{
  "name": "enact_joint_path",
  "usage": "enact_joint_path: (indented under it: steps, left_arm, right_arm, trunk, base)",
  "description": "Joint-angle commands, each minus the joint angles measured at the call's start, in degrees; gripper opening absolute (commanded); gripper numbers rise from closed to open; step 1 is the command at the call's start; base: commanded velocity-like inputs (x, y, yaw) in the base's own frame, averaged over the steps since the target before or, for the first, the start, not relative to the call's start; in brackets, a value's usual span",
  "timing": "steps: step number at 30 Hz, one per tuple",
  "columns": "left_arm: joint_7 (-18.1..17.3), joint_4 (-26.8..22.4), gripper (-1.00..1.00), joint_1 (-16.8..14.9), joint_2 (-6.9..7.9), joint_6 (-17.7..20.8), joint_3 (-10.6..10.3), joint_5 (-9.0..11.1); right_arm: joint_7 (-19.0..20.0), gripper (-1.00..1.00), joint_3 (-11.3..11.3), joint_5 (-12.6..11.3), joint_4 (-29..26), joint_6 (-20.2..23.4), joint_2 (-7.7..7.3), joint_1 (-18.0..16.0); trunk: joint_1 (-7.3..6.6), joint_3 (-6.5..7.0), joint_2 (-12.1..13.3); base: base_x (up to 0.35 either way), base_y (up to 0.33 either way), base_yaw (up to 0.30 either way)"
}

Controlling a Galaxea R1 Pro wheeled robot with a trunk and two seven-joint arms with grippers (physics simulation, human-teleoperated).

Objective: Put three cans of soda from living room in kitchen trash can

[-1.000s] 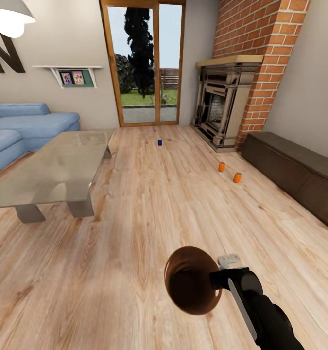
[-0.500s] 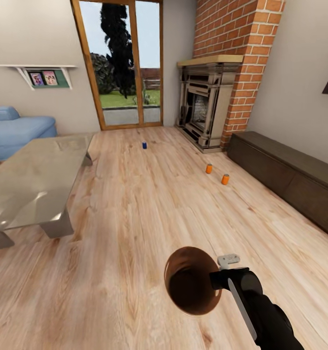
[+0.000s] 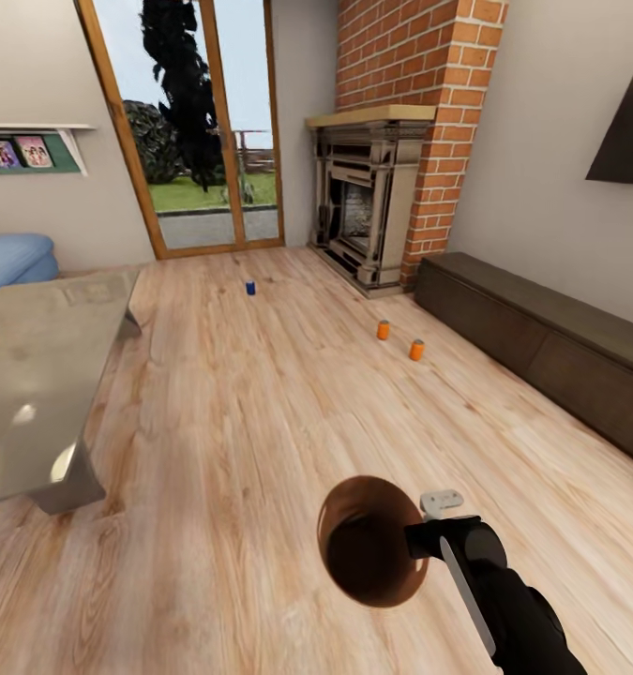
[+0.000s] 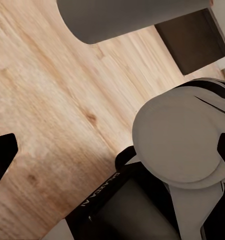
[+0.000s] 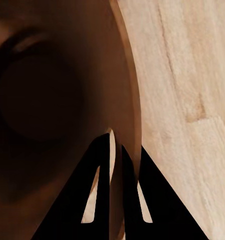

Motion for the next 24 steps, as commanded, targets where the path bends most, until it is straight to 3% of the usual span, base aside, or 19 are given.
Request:
enact_joint_path:
  steps: [1,18,24]
  left_arm:
    - [0.0,0.0,1.00,0.0,0.00,0.0,0.0,0.0]
    - [0.0,0.0,1.00,0.0,0.00,0.0,0.0,0.0]
    - [0.0,0.0,1.00,0.0,0.00,0.0,0.0,0.0]
  right_arm:
    - [0.3,-1.00,0.0,-1.3,0.0,0.0,0.01,0.0]
    - [0.3,-1.00,0.0,-1.3,0.0,0.0,0.01,0.0]
    - [0.3,-1.00,0.0,-1.3,0.0,0.0,0.01,0.0]
  trunk:
    - [0.00,0.00,0.0]
    - [0.00,0.00,0.0]
    - [0.00,0.00,0.0]
  base:
    - [0.329,0.191,-0.038]
    - [0.330,0.178,-0.010]
    - [0.343,0.032,-0.182]
